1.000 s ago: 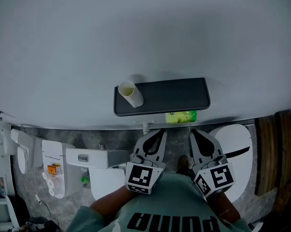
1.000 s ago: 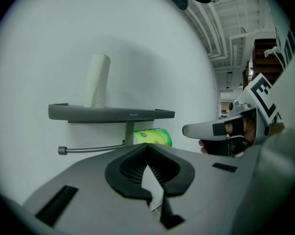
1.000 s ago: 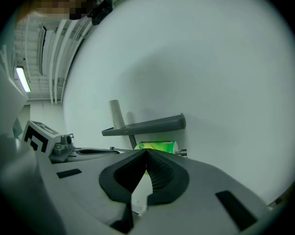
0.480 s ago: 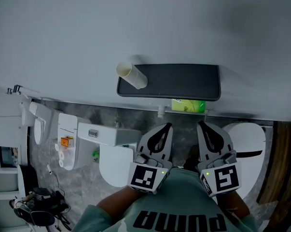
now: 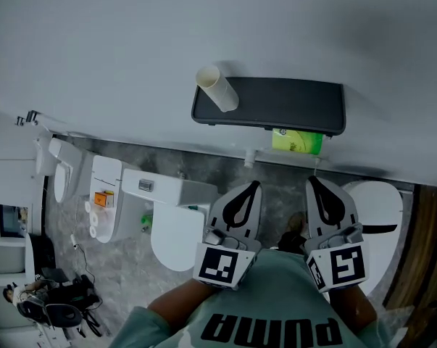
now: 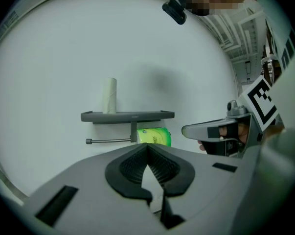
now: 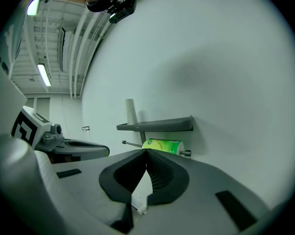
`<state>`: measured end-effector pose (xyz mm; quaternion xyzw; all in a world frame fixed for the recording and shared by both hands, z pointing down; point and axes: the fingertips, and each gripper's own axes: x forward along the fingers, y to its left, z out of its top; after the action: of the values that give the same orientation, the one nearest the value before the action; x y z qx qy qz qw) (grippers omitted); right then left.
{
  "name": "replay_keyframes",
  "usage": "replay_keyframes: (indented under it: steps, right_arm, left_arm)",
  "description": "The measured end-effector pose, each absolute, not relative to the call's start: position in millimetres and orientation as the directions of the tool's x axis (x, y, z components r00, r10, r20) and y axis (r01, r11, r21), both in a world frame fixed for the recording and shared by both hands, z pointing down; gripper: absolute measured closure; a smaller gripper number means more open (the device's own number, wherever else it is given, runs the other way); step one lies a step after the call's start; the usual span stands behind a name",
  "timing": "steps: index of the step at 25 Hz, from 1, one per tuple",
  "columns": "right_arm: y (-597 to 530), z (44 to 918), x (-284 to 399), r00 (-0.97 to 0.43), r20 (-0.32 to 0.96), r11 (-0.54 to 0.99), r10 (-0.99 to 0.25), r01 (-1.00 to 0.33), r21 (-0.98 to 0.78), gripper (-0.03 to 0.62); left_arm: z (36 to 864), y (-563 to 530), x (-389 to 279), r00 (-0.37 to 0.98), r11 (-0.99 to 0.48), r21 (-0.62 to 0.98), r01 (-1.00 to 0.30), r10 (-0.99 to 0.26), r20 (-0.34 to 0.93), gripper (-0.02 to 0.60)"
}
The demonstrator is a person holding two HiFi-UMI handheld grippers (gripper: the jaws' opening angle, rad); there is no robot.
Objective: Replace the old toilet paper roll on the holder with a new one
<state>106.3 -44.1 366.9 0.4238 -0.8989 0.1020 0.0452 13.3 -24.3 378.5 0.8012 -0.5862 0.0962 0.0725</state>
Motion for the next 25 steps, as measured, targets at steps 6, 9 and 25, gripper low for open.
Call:
replay_keyframes:
  steps: [6, 9, 25]
  right_arm:
    - [-10.5, 363.5, 80.0, -0.612, 0.181, 0.595, -0.770, -0.791, -0.143, 0.583]
    - [12.8, 359.3, 60.9, -0.592, 0.183, 0.575, -0.785, -0.806, -0.142, 0.583]
    - [163.3, 367.1, 7.7, -0.454, 0.248, 0.446, -0.856, -0.890, -0.091, 0.583]
  left_arm:
    - [370.7, 12.7, -23.3, 0.290, -0.296, 0.002, -0.955, -0.934, 0.208, 0.578]
    - [369.2, 36.8, -49.6, 0.281, -0.289, -0.006, -0.957, -0.936, 0.213, 0.578]
    - [375.9, 173.3, -107.1, 0.408, -0.400, 0.078, -0.913, -0.898, 0.165, 0.577]
